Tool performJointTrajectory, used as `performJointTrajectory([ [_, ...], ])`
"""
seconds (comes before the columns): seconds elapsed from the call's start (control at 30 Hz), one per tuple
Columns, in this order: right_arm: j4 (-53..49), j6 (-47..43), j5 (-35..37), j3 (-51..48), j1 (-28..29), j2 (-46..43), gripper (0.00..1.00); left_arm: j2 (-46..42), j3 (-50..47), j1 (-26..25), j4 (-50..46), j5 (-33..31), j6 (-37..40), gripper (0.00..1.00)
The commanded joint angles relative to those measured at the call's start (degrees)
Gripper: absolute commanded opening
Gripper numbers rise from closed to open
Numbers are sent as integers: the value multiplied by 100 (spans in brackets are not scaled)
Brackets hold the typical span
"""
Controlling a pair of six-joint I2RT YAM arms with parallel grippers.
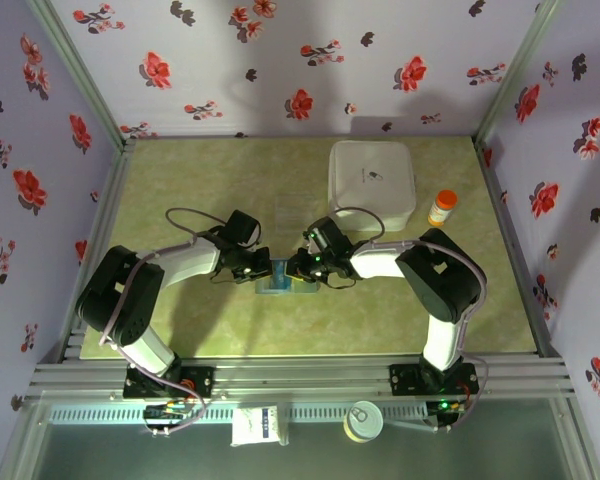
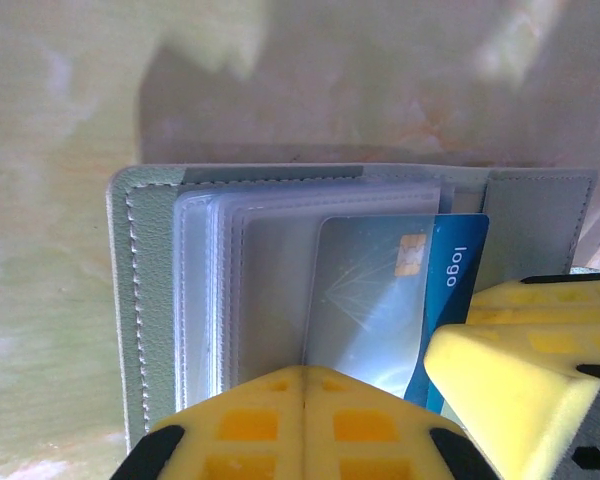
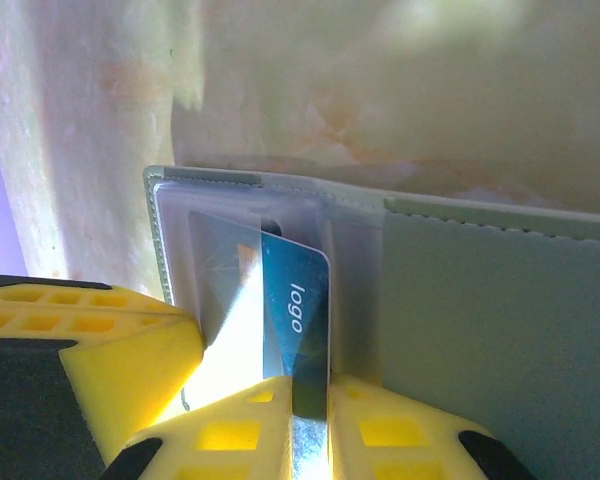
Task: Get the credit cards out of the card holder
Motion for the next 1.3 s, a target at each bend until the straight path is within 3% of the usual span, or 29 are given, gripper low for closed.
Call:
performJointTrajectory([
  [0.0,245,99,-115,-105,-40,18,14,105,-102,-28,-218,-116,88,4],
  [0.33,211,56,9,-272,-101,-176,9,79,-125,-28,-220,-111,74,4],
  [0.83,-1137,-553,437,-294,-304,-926,7,26,-120,-28,-200,-124,63,4],
  [1.27,-1440,-697,521,-19,-212,-862,7,19,-120,-34,-198,-124,64,4],
])
